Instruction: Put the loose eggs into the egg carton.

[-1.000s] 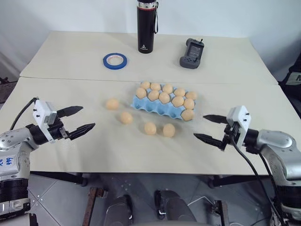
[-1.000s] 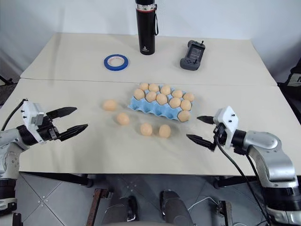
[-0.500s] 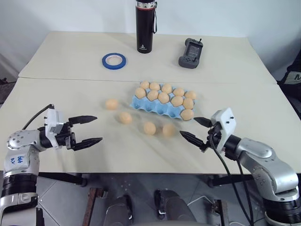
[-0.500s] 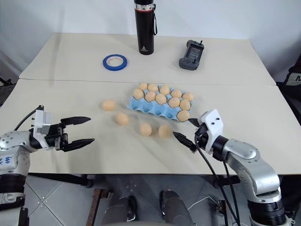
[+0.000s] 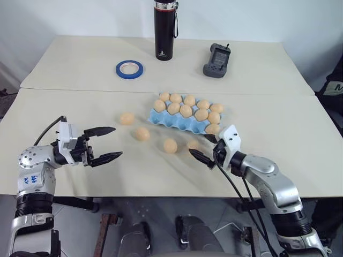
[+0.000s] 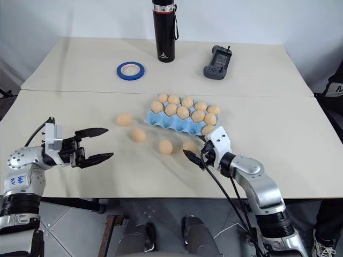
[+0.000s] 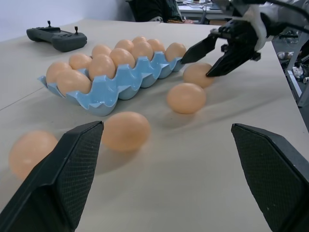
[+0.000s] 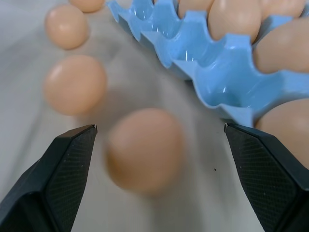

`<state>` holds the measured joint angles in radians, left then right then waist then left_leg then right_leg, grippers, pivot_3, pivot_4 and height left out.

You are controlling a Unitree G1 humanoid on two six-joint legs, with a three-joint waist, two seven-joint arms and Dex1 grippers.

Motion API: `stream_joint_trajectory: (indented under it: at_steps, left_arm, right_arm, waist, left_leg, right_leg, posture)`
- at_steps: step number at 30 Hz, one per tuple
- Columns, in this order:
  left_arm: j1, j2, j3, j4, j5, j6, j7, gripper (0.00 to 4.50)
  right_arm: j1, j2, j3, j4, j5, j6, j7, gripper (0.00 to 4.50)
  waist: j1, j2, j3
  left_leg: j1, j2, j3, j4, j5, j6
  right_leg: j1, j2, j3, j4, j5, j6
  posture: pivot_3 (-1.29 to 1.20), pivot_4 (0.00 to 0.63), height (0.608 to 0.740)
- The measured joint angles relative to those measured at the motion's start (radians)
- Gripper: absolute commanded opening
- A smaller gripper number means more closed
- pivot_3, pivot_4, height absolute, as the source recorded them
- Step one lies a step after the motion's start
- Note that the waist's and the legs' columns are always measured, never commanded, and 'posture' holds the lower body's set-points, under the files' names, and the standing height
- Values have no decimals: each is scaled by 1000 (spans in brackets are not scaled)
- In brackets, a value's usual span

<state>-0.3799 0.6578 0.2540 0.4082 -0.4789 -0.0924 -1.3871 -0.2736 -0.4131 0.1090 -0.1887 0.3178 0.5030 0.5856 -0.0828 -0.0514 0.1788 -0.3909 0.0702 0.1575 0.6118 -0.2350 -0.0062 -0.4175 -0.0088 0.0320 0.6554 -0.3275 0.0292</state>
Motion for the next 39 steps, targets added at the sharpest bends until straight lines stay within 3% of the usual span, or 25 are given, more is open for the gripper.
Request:
stream_joint_trajectory:
  at_steps: [11, 14, 18, 19, 28, 33, 39]
  left_arm:
    - [25, -12, 0, -1, -1, -8, 17, 4500]
    - [25, -12, 0, -1, -1, -9, 22, 4500]
    - [22, -12, 0, -1, 0, -15, 31, 4500]
    - [18, -12, 0, -1, 0, -16, 33, 4500]
    - [9, -12, 0, -1, 0, -17, 36, 4500]
    - [9, -11, 0, -3, 0, -15, 38, 4500]
    - [15, -11, 2, -22, -2, -10, 61, 4500]
  right_arm:
    - [-18, 31, 18, 64, -42, -36, 6, 4430]
    - [-16, 27, 18, 68, -46, -34, 14, 3803]
    - [-9, 14, 18, 73, -54, -36, 26, 2495]
    - [-9, 14, 17, 73, -54, -37, 27, 2403]
    - [-5, 8, -9, 6, -25, -1, 37, 2401]
    - [-194, 36, -75, -17, 15, 44, -1, 2401]
    - [-295, 70, -46, 169, -41, -6, -19, 2401]
  waist:
    - [0, 0, 0]
    - [0, 0, 0]
    - [0, 0, 0]
    - [0, 0, 0]
    - [-1, 0, 0]
    - [-2, 0, 0]
    - [-1, 0, 0]
  left_leg:
    - [0, 0, 0, 0, 0, 0]
    - [0, 0, 0, 0, 0, 0]
    - [0, 0, 0, 0, 0, 0]
    - [0, 0, 0, 0, 0, 0]
    - [0, 0, 0, 0, 0, 0]
    - [1, 0, -1, 0, 0, -3]
    - [-2, 0, 0, 0, 0, 0]
  right_leg:
    - [0, 0, 0, 0, 0, 0]
    - [0, 0, 0, 0, 0, 0]
    - [0, 0, 0, 0, 0, 0]
    - [0, 0, 0, 0, 0, 0]
    - [0, 0, 0, 0, 0, 0]
    - [0, 0, 0, 2, 0, -1]
    - [-2, -1, -1, 0, -1, -1]
  posture:
    - [0, 150, 740]
    - [0, 150, 740]
    - [0, 150, 740]
    - [0, 150, 740]
    - [0, 150, 740]
    - [0, 150, 740]
    - [0, 150, 740]
